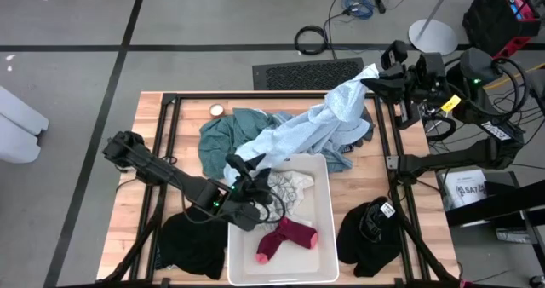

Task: Sort clothes
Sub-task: Put the light blue polo shirt into the white laundry bin

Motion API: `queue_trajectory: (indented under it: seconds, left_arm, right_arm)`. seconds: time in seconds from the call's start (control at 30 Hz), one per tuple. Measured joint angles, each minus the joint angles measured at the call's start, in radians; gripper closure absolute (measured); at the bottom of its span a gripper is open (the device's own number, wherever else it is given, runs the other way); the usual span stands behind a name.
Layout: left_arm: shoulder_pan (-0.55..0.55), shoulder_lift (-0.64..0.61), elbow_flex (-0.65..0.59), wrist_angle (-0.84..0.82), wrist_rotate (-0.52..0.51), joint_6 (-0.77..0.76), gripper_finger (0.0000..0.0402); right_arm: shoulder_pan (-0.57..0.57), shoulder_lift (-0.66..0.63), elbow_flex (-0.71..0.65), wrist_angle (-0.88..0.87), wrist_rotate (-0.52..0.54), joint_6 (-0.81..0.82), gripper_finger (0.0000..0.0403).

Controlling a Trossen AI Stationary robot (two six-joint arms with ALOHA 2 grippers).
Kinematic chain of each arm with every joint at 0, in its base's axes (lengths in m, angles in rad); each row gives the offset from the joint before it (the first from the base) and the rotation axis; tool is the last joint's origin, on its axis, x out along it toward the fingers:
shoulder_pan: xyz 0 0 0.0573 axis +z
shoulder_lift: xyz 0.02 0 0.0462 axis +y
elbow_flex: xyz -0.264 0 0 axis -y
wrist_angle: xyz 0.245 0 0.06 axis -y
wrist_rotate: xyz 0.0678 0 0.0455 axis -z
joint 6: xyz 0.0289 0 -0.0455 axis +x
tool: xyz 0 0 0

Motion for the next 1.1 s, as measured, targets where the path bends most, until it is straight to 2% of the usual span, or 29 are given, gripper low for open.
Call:
queue_trajectory:
  seconds: [0.07,0.13,0.27,0.3,0.4,0.47,0.57,0.63,0.73,0.8,0.9,1.0,1.1]
  left_arm:
    - [0.011,0.000,0.000,-0.003,0.000,0.000,0.0233]
    - [0.026,-0.001,0.000,-0.012,0.001,0.000,0.0256]
    - [0.046,-0.002,0.002,-0.045,0.049,0.009,0.0368]
    - [0.049,-0.002,0.004,-0.049,0.051,0.017,0.0384]
    - [0.047,-0.010,0.015,-0.049,0.025,0.064,0.0395]
    - [0.045,-0.026,0.024,-0.050,-0.037,0.134,0.0396]
    - [0.045,-0.079,0.045,-0.050,-0.140,0.245,0.0398]
    - [0.072,-0.137,0.053,-0.043,-0.134,0.273,0.0398]
    - [0.173,-0.246,0.053,-0.052,-0.011,0.290,0.0399]
    - [0.274,-0.318,0.053,-0.026,0.140,0.325,0.0399]
    - [0.450,-0.399,0.054,0.111,0.389,0.422,0.0400]
    - [0.619,-0.420,0.069,0.256,0.607,0.472,0.0400]
    - [0.744,-0.394,0.137,0.294,0.787,0.471,0.0400]
  right_arm:
    - [0.000,0.000,0.000,0.004,0.001,-0.001,0.0403]
    - [0.000,0.000,0.000,0.006,0.001,-0.001,0.0403]
    - [0.000,0.000,0.000,0.006,0.000,0.001,0.0403]
    - [0.000,0.000,0.000,0.006,0.000,0.001,0.0403]
    - [0.000,-0.002,0.000,0.006,0.000,0.002,0.0403]
    - [0.000,-0.002,0.000,0.006,0.015,0.020,0.0403]
    - [-0.001,-0.001,0.000,0.007,0.093,0.048,0.0403]
    - [-0.018,0.002,0.000,0.007,0.154,0.012,0.0403]
    - [-0.084,0.006,0.000,0.009,0.181,-0.067,0.0403]
    - [-0.140,0.010,0.000,0.019,0.180,-0.109,0.0403]
    - [-0.238,0.036,0.001,0.086,0.166,-0.172,0.0403]
    - [-0.346,0.085,0.001,0.200,0.037,-0.233,0.0403]
    - [-0.442,0.148,0.002,0.358,-0.081,-0.240,0.0403]
